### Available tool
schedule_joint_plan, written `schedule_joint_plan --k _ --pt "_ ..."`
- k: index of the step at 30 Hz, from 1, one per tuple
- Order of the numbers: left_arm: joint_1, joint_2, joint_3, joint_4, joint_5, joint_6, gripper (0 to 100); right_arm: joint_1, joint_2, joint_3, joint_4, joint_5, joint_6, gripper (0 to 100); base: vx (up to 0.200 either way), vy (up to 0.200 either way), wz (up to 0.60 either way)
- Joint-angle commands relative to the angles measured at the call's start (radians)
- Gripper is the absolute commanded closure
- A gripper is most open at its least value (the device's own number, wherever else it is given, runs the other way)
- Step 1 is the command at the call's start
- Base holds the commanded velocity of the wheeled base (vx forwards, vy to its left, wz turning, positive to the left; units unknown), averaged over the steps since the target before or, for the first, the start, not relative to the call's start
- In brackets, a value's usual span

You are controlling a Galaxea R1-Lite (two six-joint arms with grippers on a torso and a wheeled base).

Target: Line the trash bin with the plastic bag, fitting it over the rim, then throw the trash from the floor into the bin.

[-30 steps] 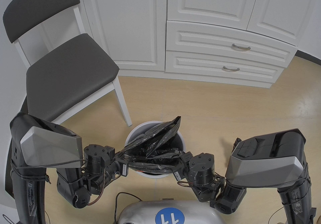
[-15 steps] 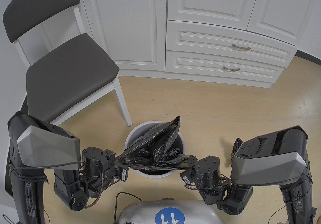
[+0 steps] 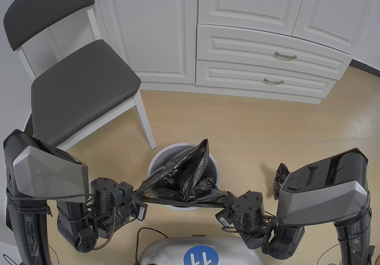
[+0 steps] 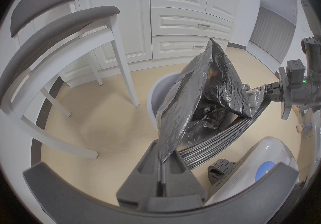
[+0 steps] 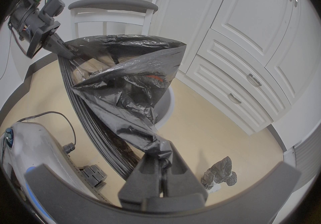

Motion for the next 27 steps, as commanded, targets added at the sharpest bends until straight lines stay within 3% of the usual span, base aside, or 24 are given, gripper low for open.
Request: schedule_joint_plan --k 1,9,12,20,27 --pt "-0.005 -0.04 0.022 0.0 0.005 0.003 100 0.021 -0.004 0.015 0.001 -0.004 -0.001 100 0.0 0.0 0.0" --pt "-0.096 0.021 0.028 -0.001 0.039 0.032 100 0.107 0.059 0.024 -0.043 0.035 0.024 100 0.0 0.0 0.0" --pt "-0.099 0.026 0.026 -0.001 0.06 0.032 100 0.107 0.063 0.029 -0.057 0.065 0.025 100 0.0 0.0 0.0" --pt "-0.099 0.063 0.006 -0.001 0.071 0.035 100 0.101 0.101 0.011 -0.051 0.064 0.025 100 0.0 0.0 0.0" --pt "-0.063 0.122 -0.063 -0.001 0.126 0.035 100 0.058 0.151 -0.077 -0.057 0.062 0.027 100 0.0 0.0 0.0"
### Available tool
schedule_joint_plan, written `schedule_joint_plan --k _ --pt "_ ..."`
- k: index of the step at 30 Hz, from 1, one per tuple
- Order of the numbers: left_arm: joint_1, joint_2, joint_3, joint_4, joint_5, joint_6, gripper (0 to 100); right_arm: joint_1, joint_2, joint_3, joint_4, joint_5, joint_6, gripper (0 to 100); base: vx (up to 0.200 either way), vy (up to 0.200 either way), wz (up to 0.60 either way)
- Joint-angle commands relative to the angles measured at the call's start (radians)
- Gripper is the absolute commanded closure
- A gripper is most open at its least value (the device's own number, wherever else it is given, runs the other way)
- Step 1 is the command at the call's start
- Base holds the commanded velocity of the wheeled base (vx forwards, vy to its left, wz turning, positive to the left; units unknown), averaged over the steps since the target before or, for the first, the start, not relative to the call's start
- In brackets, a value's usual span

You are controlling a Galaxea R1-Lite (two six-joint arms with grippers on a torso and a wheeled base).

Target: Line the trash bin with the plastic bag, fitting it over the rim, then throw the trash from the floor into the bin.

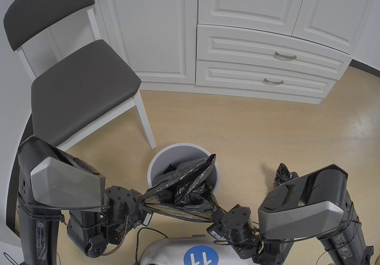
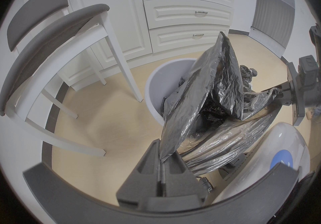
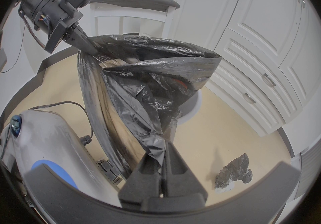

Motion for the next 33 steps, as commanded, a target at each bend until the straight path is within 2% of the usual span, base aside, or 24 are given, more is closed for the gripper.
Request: schedule_joint_plan --k 1,3,4,6,13,14,23,28,32,33 --pt "0.037 0.052 -0.042 -0.001 0.006 0.004 100 -0.028 0.037 -0.049 -0.004 0.0 0.001 100 0.0 0.0 0.0" --pt "0.037 0.052 -0.042 -0.001 0.006 0.004 100 -0.028 0.037 -0.049 -0.004 0.0 0.001 100 0.0 0.0 0.0" --pt "0.071 0.058 -0.051 -0.001 0.006 0.008 100 -0.041 0.035 -0.05 -0.01 0.0 0.001 100 0.0 0.0 0.0" --pt "0.087 0.059 -0.051 -0.001 0.004 0.019 100 -0.041 0.03 -0.049 -0.012 0.0 0.001 100 0.0 0.0 0.0" --pt "0.077 0.059 -0.044 -0.002 0.003 0.024 100 -0.039 0.029 -0.037 -0.01 -0.003 0.002 100 0.0 0.0 0.0" --pt "0.074 0.058 -0.042 -0.002 0.003 0.022 100 -0.039 0.027 -0.033 -0.01 -0.003 0.001 0 0.0 0.0 0.0" --pt "0.044 0.026 -0.03 -0.002 -0.002 0.013 100 -0.039 -0.06 0.043 -0.033 0.015 -0.007 0 0.0 0.0 0.0" --pt "0.033 0.009 -0.024 -0.002 -0.004 0.011 100 -0.039 -0.138 0.088 -0.036 0.082 0.001 0 0.0 0.0 0.0" --pt "0.031 0.009 -0.024 -0.002 -0.004 0.011 100 -0.037 -0.164 0.083 -0.035 0.082 0.03 0 0.0 0.0 0.0" --pt "0.031 0.01 -0.024 -0.002 -0.004 0.011 100 -0.033 -0.175 0.062 -0.032 0.084 0.059 0 0.0 0.0 0.0"
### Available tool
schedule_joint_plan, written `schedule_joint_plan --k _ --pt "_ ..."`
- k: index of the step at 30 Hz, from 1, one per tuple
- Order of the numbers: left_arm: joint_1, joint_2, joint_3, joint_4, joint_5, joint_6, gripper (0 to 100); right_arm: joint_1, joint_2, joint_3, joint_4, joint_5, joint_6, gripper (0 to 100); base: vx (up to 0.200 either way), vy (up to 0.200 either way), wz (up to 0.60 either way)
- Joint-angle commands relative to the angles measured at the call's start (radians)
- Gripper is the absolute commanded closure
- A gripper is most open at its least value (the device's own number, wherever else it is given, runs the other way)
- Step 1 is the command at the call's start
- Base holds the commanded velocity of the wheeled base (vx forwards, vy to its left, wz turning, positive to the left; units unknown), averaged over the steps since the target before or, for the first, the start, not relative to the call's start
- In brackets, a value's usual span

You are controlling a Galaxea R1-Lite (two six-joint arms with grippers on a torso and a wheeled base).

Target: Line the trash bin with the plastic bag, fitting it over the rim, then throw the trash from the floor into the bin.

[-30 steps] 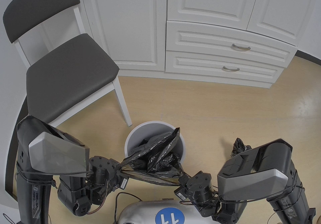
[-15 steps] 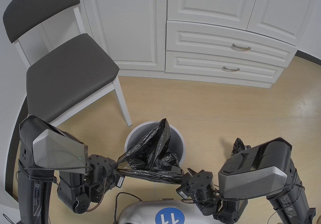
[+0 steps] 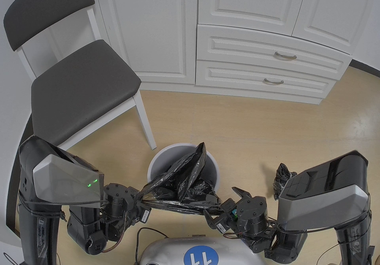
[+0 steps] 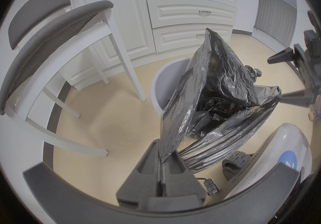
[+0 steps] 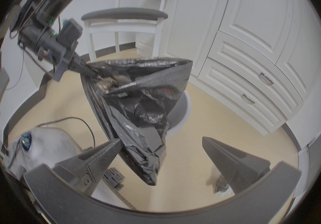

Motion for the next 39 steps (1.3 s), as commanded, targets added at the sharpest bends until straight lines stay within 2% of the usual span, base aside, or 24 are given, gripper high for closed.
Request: schedule_joint_plan --k 1,7,9,10,11,17,23,25,29,33,34,36,39 --pt "-0.003 -0.008 0.001 0.0 0.0 0.0 100 0.009 -0.059 -0.032 0.008 0.001 0.046 0 0.0 0.0 0.0" --pt "-0.003 -0.008 0.001 0.0 0.0 0.0 100 0.018 -0.074 -0.133 0.081 0.0 0.158 0 0.0 0.0 0.0" --pt "-0.003 -0.008 0.001 0.0 0.0 0.0 100 0.018 -0.074 -0.133 0.081 0.0 0.158 0 0.0 0.0 0.0" --pt "-0.003 -0.008 0.001 0.0 0.0 0.0 100 0.027 -0.108 -0.168 0.15 0.0 0.225 0 0.0 0.0 0.0" --pt "-0.003 -0.008 0.0 0.0 0.0 0.0 100 0.032 -0.125 -0.17 0.177 0.0 0.242 0 0.0 0.0 0.0" --pt "-0.003 -0.008 0.0 0.001 0.001 0.0 100 0.055 -0.235 -0.147 0.331 0.015 0.29 0 0.0 0.0 0.0" --pt "-0.005 -0.008 0.001 0.0 0.006 0.0 100 0.056 -0.178 -0.219 0.356 0.015 0.34 0 0.0 0.0 0.0" --pt "-0.008 -0.008 0.001 0.0 0.006 0.0 100 0.062 -0.125 -0.292 0.365 0.014 0.402 0 0.0 0.0 0.0" --pt "-0.009 -0.008 0.0 0.0 0.007 0.0 100 0.075 -0.126 -0.446 0.631 0.014 0.61 0 0.0 0.0 0.0" --pt "-0.009 -0.008 0.0 0.0 0.007 0.0 100 0.078 -0.166 -0.639 0.994 0.012 0.833 0 0.0 0.0 0.0" --pt "-0.009 -0.008 0.0 0.0 0.007 0.0 100 0.078 -0.166 -0.639 0.994 0.012 0.833 0 0.0 0.0 0.0" --pt "-0.009 -0.009 0.0 0.0 0.007 0.0 100 0.072 -0.155 -0.723 1.132 0.011 0.914 0 0.0 0.0 0.0" --pt "-0.009 -0.009 0.0 0.0 0.007 0.0 100 0.065 -0.128 -0.753 1.141 0.011 0.928 0 0.0 0.0 0.0"
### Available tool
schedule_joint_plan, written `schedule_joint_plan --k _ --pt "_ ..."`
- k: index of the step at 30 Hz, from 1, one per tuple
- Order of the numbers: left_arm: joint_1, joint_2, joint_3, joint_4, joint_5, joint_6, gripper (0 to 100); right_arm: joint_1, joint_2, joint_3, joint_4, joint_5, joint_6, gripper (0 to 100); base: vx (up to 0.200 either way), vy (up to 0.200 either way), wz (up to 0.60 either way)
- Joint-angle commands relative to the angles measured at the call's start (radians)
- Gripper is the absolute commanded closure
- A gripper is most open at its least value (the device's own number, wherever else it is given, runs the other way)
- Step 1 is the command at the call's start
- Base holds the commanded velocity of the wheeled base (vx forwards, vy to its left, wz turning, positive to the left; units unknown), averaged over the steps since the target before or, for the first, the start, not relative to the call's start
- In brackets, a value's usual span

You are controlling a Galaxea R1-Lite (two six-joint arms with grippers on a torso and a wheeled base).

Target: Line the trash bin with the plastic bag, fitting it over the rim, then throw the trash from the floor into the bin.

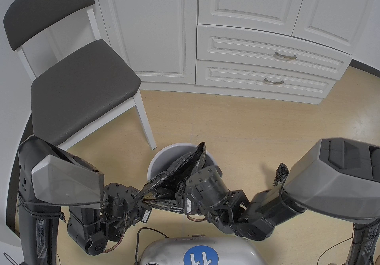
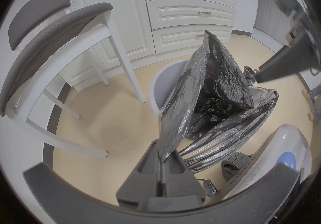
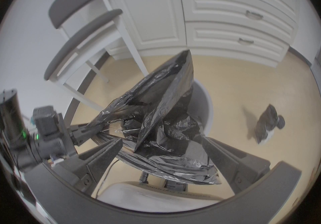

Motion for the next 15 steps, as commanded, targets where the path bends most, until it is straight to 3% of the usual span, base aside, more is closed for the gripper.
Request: schedule_joint_plan --k 1,6,15 --pt "-0.001 -0.001 -0.002 -0.001 0.002 0.0 100 -0.007 0.039 -0.231 0.176 -0.009 0.164 0 0.0 0.0 0.0" --pt "-0.001 0.0 -0.002 -0.001 0.001 0.0 100 -0.015 0.091 -0.286 0.178 -0.013 0.203 0 0.0 0.0 0.0" --pt "-0.001 0.0 -0.002 -0.001 0.001 0.0 100 -0.042 0.115 -0.288 0.179 -0.013 0.195 0 0.0 0.0 0.0"
